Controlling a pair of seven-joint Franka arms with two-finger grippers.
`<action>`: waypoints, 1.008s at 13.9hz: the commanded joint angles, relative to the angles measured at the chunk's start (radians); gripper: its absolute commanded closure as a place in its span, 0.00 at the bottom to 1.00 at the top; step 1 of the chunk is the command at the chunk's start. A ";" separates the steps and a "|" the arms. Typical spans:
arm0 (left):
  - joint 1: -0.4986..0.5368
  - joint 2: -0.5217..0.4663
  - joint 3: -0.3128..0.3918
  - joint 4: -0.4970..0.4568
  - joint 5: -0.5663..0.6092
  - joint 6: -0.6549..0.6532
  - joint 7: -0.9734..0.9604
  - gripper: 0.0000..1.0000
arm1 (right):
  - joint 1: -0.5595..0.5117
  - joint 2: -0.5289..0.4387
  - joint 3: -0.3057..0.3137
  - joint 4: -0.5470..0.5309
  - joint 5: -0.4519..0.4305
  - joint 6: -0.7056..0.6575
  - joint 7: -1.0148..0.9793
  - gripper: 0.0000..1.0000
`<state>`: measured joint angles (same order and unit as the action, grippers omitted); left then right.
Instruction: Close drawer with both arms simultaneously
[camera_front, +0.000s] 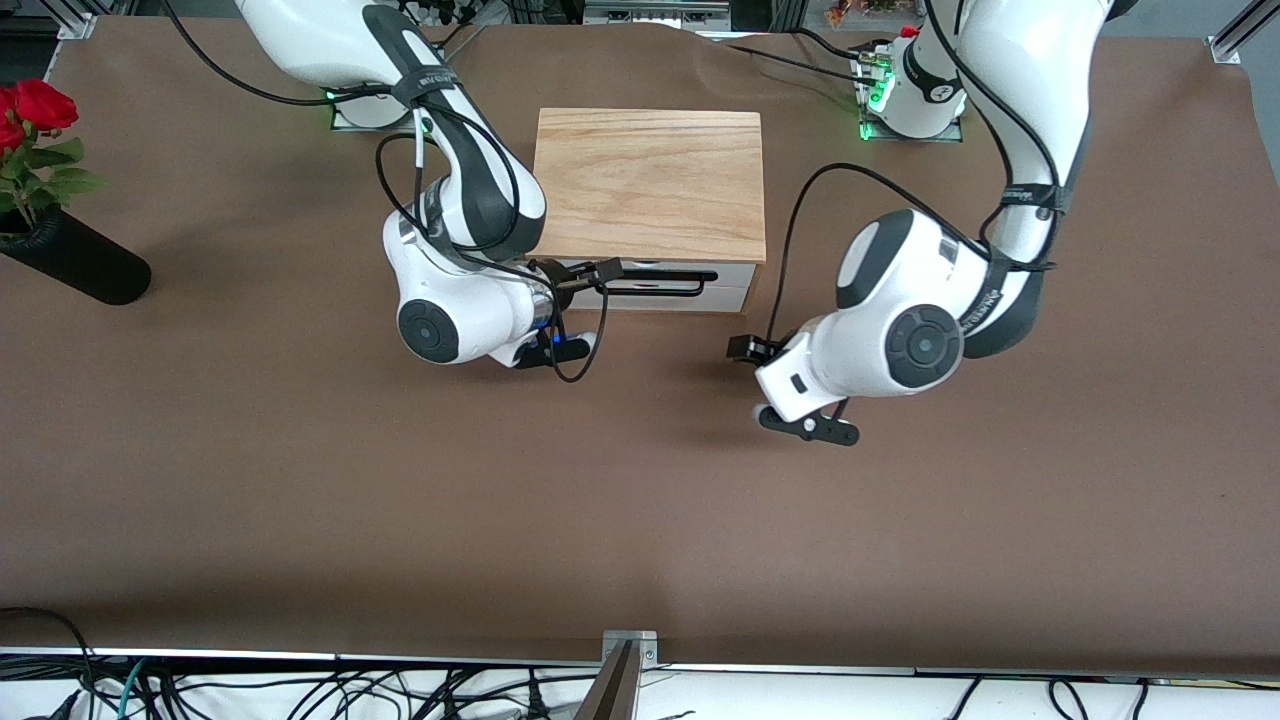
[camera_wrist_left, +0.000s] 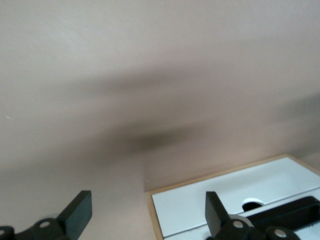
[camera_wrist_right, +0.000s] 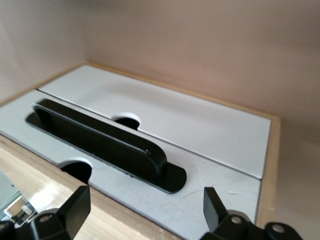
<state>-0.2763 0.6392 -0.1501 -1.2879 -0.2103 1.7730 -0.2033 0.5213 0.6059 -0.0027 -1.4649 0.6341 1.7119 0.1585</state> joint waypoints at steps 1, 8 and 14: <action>0.023 -0.030 0.000 0.025 0.089 -0.007 0.005 0.00 | -0.021 0.000 -0.056 0.067 0.012 -0.008 0.003 0.00; 0.160 -0.231 0.001 0.019 0.219 -0.153 0.053 0.00 | -0.112 -0.005 -0.106 0.135 -0.043 0.069 -0.052 0.00; 0.282 -0.610 0.017 -0.420 0.246 0.072 0.099 0.00 | -0.109 -0.009 -0.237 0.141 -0.088 0.063 -0.122 0.00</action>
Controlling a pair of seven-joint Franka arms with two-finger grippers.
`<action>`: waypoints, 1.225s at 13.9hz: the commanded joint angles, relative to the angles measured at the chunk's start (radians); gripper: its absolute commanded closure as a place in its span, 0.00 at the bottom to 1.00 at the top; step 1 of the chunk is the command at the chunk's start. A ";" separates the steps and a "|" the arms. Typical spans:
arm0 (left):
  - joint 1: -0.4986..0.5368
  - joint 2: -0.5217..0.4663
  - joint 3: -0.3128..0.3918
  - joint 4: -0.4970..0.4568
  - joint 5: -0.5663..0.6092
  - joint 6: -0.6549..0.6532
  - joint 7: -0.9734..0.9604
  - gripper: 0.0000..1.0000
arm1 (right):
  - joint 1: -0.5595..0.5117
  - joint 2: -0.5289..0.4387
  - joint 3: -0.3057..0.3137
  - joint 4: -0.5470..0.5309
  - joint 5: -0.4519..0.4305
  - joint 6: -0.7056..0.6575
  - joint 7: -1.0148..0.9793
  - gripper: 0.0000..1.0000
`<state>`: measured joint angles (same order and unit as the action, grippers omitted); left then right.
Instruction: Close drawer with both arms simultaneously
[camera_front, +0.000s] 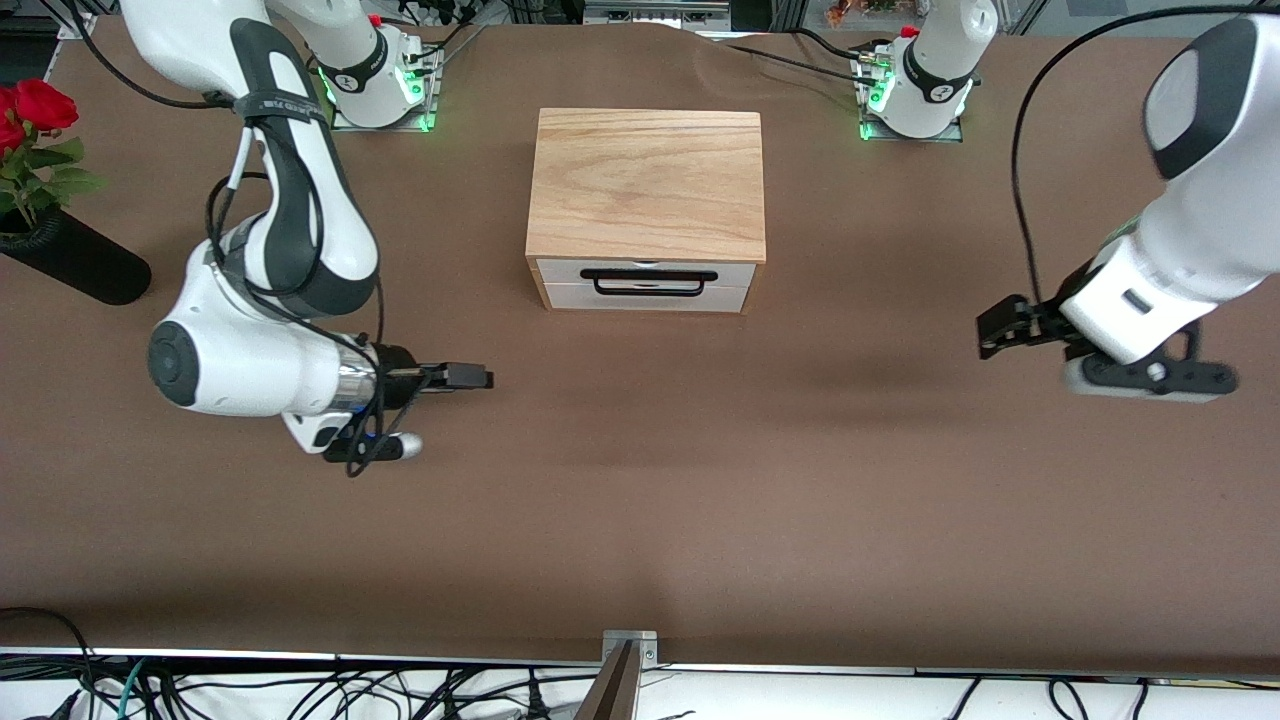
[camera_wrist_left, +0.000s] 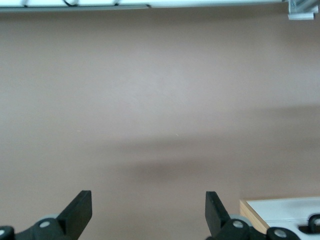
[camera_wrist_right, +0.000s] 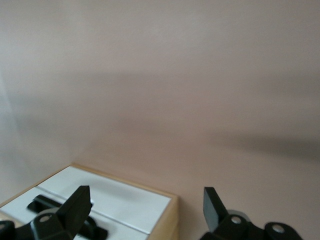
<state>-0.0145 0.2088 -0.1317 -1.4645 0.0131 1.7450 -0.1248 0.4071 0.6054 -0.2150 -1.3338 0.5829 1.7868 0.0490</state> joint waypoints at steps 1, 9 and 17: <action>0.024 -0.207 -0.002 -0.266 0.022 0.090 0.019 0.00 | 0.006 -0.012 -0.027 0.011 -0.064 -0.004 -0.011 0.00; 0.010 -0.158 -0.011 -0.145 0.019 -0.133 0.008 0.00 | -0.102 -0.156 -0.034 -0.019 -0.303 0.039 -0.011 0.00; 0.013 -0.158 -0.011 -0.142 0.015 -0.147 0.014 0.00 | -0.258 -0.449 0.009 -0.189 -0.511 0.040 -0.011 0.00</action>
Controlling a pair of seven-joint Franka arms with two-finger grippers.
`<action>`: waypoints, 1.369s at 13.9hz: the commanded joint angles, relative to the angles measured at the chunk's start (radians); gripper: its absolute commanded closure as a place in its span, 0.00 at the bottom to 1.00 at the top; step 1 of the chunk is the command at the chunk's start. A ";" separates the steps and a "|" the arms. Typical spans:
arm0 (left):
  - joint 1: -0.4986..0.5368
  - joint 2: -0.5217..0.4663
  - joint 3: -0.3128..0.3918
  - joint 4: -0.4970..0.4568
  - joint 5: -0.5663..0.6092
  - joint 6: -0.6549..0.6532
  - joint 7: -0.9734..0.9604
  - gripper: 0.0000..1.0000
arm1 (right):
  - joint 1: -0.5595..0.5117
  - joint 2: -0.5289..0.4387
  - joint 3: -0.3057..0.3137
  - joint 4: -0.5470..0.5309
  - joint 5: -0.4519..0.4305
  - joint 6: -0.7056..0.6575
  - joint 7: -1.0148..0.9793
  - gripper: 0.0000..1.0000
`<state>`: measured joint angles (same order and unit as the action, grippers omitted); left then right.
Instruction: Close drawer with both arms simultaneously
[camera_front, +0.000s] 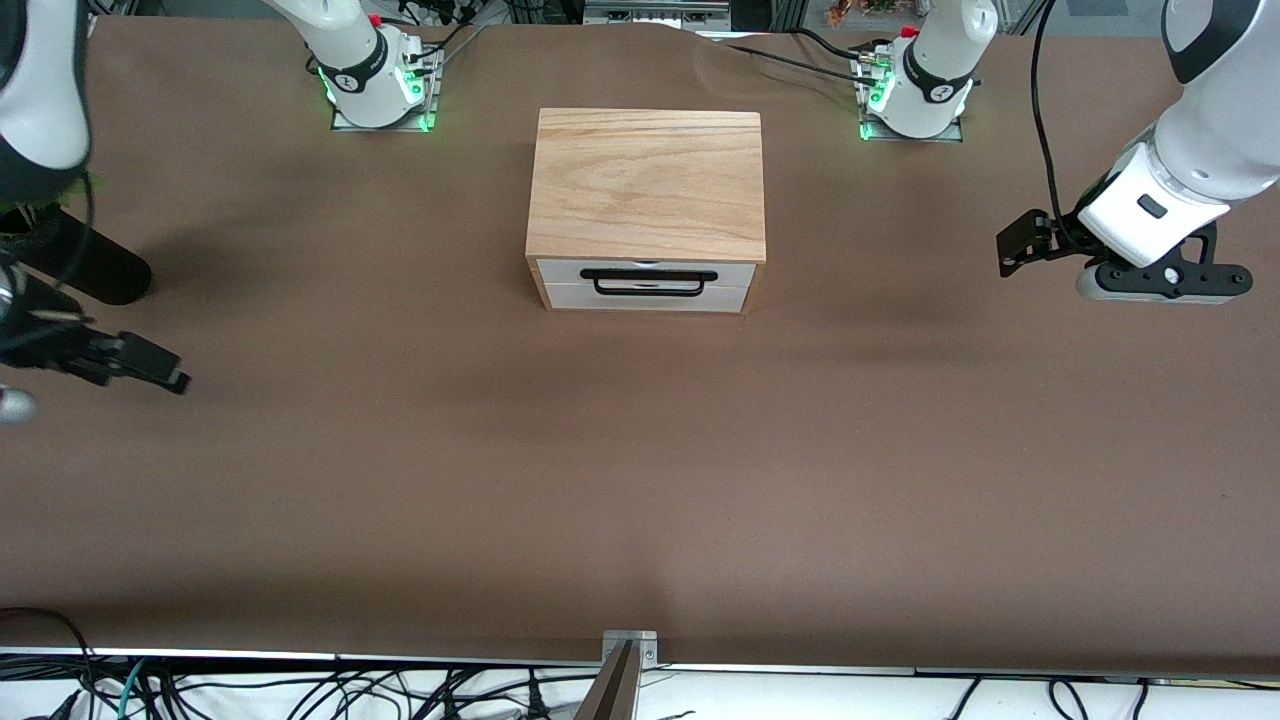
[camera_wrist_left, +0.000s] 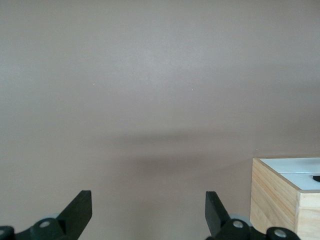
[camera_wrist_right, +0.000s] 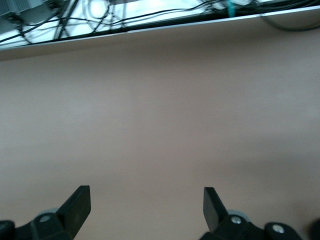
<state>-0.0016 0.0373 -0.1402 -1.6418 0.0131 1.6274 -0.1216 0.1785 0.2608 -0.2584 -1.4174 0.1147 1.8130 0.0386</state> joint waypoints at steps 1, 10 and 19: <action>0.000 0.015 -0.002 0.037 0.013 -0.029 0.014 0.00 | -0.063 -0.144 0.094 -0.161 -0.052 0.016 0.001 0.00; 0.005 0.016 -0.002 0.037 0.011 -0.030 0.019 0.00 | -0.146 -0.187 0.206 -0.210 -0.109 -0.012 -0.005 0.00; 0.008 0.016 -0.002 0.036 0.010 -0.030 0.019 0.00 | -0.134 -0.164 0.208 -0.184 -0.112 -0.017 -0.002 0.00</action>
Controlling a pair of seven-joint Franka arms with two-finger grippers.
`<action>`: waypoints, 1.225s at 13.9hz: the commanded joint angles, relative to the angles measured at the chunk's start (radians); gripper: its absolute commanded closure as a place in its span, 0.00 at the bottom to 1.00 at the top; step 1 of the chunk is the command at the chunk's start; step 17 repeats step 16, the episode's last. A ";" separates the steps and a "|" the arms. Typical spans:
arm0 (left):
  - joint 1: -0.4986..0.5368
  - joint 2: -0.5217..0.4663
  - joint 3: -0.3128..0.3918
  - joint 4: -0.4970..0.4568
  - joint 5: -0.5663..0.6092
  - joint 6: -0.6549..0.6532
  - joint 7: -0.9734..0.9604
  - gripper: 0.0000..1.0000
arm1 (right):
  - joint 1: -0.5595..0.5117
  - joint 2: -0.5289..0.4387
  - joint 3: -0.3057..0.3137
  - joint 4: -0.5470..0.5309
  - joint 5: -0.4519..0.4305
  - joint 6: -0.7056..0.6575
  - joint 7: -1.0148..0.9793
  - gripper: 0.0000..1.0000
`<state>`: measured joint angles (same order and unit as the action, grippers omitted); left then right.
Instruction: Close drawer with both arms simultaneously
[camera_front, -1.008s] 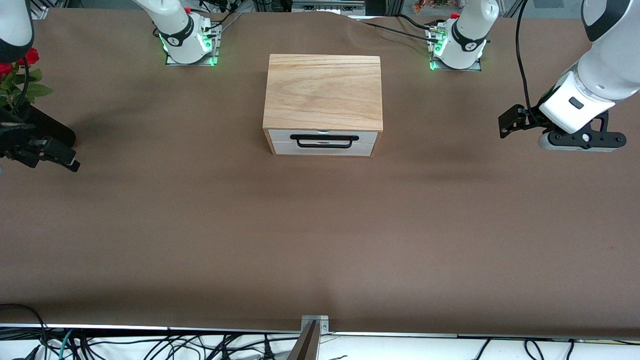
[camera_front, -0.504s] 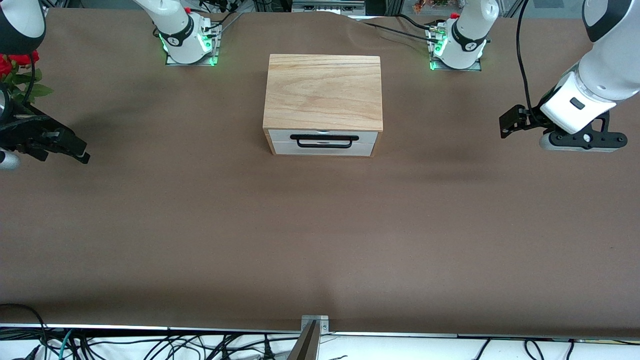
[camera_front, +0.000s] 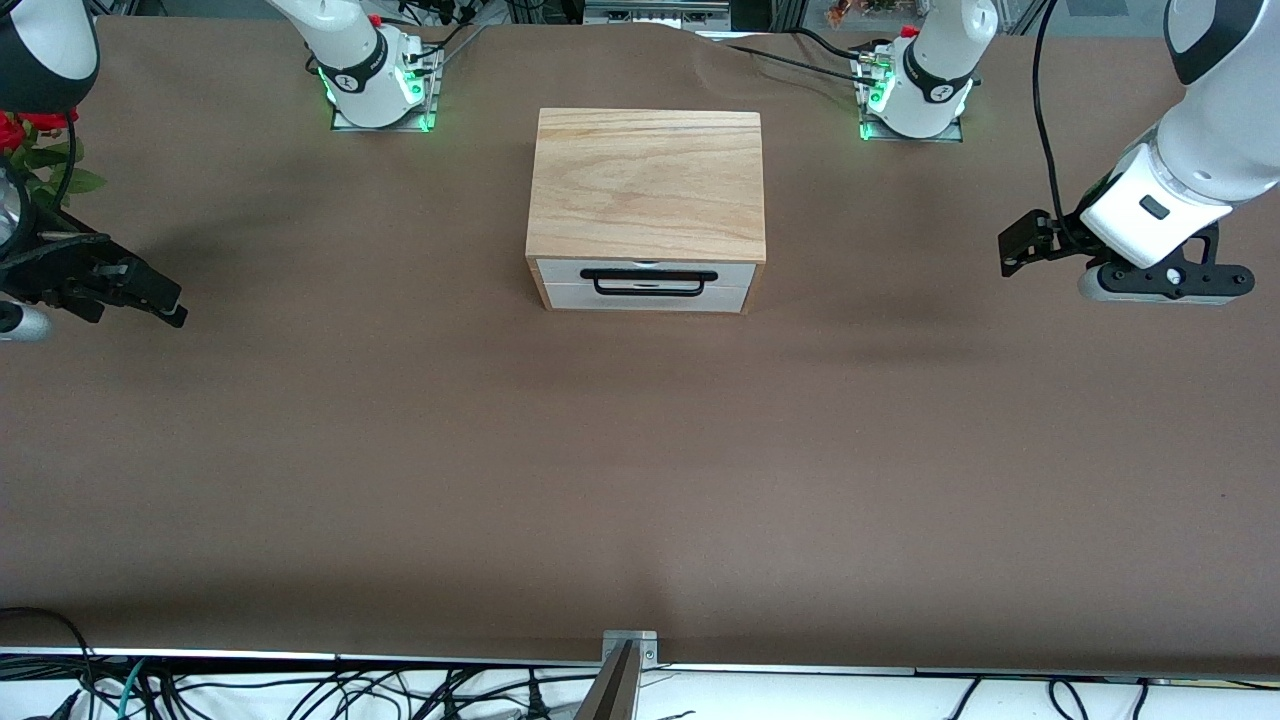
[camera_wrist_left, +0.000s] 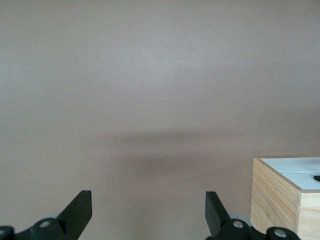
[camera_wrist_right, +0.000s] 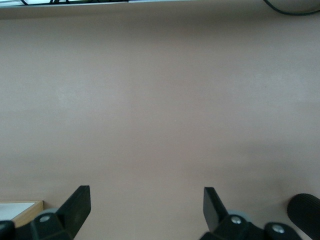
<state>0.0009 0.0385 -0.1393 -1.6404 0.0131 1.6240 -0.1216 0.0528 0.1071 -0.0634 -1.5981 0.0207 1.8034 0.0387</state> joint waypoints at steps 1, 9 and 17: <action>0.005 0.015 -0.005 0.034 0.010 -0.027 0.019 0.00 | -0.008 -0.009 0.013 -0.002 -0.018 -0.006 -0.002 0.00; 0.004 0.015 -0.005 0.034 0.010 -0.029 0.019 0.00 | 0.019 -0.007 0.017 0.000 -0.059 -0.006 0.004 0.00; 0.008 0.017 -0.005 0.031 0.005 -0.029 0.019 0.00 | 0.025 -0.007 0.016 -0.002 -0.059 -0.006 0.003 0.00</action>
